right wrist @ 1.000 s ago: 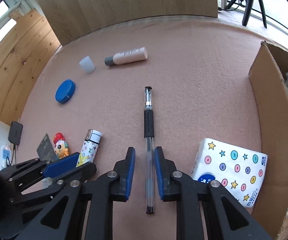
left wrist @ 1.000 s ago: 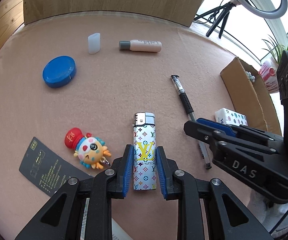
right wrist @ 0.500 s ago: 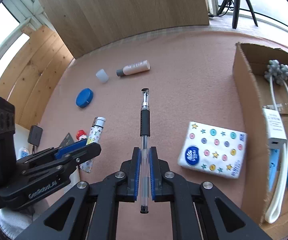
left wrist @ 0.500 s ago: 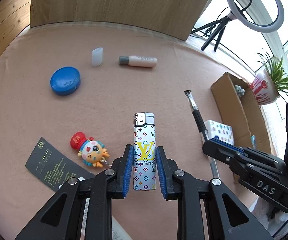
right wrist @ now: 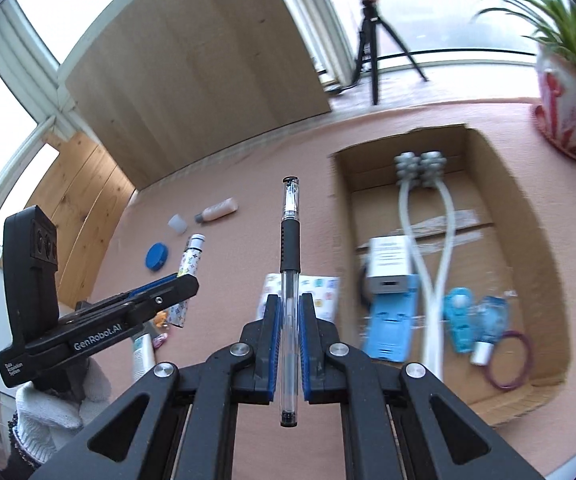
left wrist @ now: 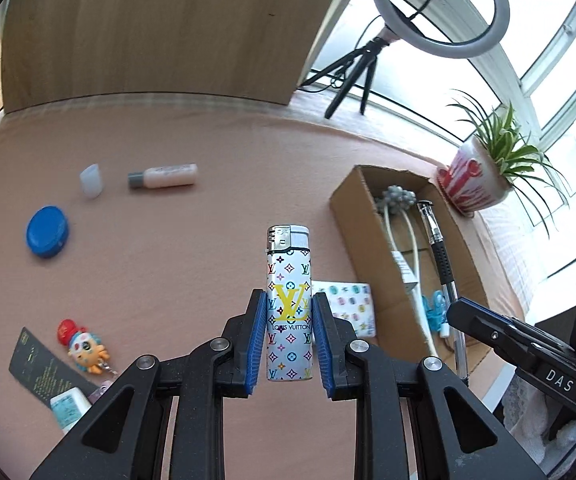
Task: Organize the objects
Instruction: 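Carry the lighter and pen into the cardboard box with both grippers, then open both grippers to drop the lighter and pen in the box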
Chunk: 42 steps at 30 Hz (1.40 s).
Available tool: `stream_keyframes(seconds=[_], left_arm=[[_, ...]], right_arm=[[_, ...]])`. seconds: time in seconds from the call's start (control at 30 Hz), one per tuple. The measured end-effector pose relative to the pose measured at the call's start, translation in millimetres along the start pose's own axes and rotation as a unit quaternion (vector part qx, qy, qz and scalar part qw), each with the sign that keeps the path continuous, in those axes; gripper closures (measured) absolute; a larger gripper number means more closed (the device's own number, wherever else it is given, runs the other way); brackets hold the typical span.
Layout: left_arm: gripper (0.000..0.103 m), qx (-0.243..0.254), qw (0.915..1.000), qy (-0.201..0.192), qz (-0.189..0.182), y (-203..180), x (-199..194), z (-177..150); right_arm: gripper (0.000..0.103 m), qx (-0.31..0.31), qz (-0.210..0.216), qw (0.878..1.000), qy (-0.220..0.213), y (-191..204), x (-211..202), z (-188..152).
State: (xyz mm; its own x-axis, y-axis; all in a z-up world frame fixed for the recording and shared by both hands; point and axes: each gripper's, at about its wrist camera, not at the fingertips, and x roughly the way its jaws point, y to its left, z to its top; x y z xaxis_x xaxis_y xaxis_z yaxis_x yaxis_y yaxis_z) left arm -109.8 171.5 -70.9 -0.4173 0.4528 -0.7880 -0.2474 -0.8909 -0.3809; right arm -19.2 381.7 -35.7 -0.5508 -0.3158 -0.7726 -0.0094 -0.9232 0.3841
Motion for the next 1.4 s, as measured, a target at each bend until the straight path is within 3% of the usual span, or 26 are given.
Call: stream_keyframes(seconds=[0.23, 0.5, 0.9, 1.07, 1.4], left_arm=[[0.078, 0.045, 0.9985, 0.007, -0.031, -69.0, 21.8, 8.2], [0.078, 0.082, 0.995, 0.033, -0.046, -122.5, 49.5, 0.2], [0.077, 0.114, 0.9923, 0.035, -0.035, -155.4, 64.3, -7.5], [0.077, 0.118, 0.9923, 0.028, -0.022, -155.2, 59.1, -5.0], [0.076, 0.125, 0.9922, 0.004, -0.002, -142.1, 32.5, -3.9]], right_arm=[[0.095, 0.043, -0.038, 0.998, -0.021, -57.5, -25.0, 0.3], [0.095, 0.063, -0.056, 0.996, -0.018, -90.6, -25.9, -1.0], [0.094, 0.069, -0.066, 0.995, -0.018, -109.6, -26.8, 0.5], [0.085, 0.075, -0.066, 0.995, -0.021, -112.2, -30.1, -0.1], [0.079, 0.079, -0.049, 0.995, -0.03, -93.0, -33.5, -2.9]])
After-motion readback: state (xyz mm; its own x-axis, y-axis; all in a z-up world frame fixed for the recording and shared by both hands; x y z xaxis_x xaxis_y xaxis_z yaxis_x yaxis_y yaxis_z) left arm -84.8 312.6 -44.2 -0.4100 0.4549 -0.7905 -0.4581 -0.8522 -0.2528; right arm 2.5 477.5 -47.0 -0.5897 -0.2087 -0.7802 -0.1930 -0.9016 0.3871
